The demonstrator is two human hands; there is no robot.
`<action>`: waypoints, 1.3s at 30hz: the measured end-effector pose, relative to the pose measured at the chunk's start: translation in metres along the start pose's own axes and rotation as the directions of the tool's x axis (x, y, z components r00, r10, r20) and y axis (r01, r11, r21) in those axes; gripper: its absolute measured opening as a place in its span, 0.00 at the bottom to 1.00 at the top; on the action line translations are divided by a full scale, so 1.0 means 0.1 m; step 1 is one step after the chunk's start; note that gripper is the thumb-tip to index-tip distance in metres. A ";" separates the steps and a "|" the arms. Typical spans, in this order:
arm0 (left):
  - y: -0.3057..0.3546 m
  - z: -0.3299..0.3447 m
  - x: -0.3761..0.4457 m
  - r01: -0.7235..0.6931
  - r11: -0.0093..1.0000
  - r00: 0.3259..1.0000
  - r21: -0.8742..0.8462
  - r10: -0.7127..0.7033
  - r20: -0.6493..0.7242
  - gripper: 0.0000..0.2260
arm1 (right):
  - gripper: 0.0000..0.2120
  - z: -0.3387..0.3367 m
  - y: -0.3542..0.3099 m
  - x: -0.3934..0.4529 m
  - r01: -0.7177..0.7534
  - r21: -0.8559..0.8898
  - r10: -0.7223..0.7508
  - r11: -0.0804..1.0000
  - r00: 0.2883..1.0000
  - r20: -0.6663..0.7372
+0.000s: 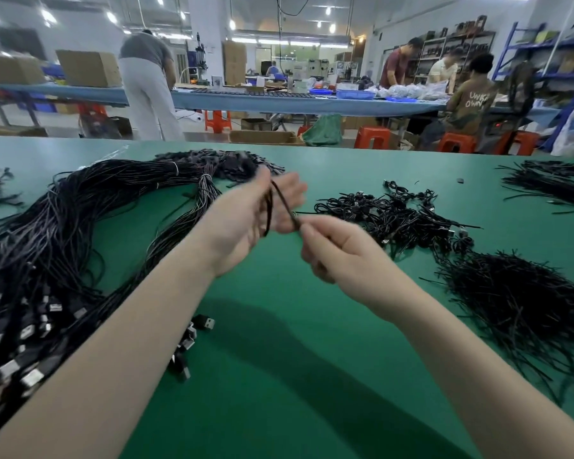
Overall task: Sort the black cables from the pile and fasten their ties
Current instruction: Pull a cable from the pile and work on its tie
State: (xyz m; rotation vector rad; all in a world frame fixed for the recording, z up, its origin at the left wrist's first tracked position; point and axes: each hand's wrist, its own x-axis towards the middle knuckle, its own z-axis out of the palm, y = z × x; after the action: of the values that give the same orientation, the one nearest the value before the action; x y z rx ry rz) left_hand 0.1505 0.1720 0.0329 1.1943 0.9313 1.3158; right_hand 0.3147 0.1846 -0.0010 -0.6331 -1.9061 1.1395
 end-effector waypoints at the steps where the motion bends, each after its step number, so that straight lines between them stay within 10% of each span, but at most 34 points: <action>1: 0.06 -0.02 -0.01 -0.068 0.985 0.998 -0.158 0.067 -0.009 0.21 | 0.12 0.04 0.03 -0.02 -0.032 0.042 0.028 0.999 0.997 0.075; 5: 0.29 -0.06 -0.18 -0.103 0.928 0.978 -0.357 0.160 0.133 0.24 | 0.13 -0.01 0.26 -0.07 -0.240 0.013 0.226 0.971 0.933 0.279; 8: 0.35 -0.06 -0.26 -0.050 0.949 0.942 -0.311 0.148 0.300 0.20 | 0.17 -0.18 0.36 -0.05 -0.356 -0.288 0.407 0.889 0.903 0.141; 10: 0.26 -0.06 -0.24 0.003 0.998 0.927 0.065 -0.027 0.373 0.21 | 0.18 -0.28 0.34 -0.01 -0.344 -0.361 0.324 0.867 0.939 -0.118; 13: 0.04 0.01 -0.17 0.077 0.731 0.897 0.678 -0.348 0.273 0.20 | 0.16 -0.34 0.19 0.05 -0.225 -0.346 0.083 0.911 0.922 -0.379; 18: -0.12 0.13 0.00 0.092 0.995 0.995 0.045 -0.090 -0.050 0.18 | 0.07 -0.04 -0.10 0.00 -0.025 -0.473 -0.095 0.881 0.969 -0.227; 24: 0.02 0.16 -0.08 -0.001 0.945 0.998 -0.326 0.020 0.056 0.17 | 0.10 0.03 -0.06 -0.03 -0.145 -0.132 0.144 0.981 0.989 -0.016; 33: -0.01 0.17 -0.12 0.171 0.903 0.964 -0.393 -0.070 0.257 0.09 | 0.09 -0.09 0.00 0.00 -0.378 0.244 0.362 0.893 0.926 0.107; 39: -0.05 0.15 -0.12 0.187 0.979 0.951 -0.082 -0.160 0.264 0.09 | 0.15 -0.06 0.05 -0.01 -0.378 0.354 0.379 0.855 0.923 0.068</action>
State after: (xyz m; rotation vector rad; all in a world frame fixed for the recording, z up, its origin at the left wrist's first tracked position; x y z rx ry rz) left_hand 0.1654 0.1594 0.0293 1.1415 0.7514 1.0291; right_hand 0.3201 0.1892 -0.0036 -0.8207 -1.5403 1.6909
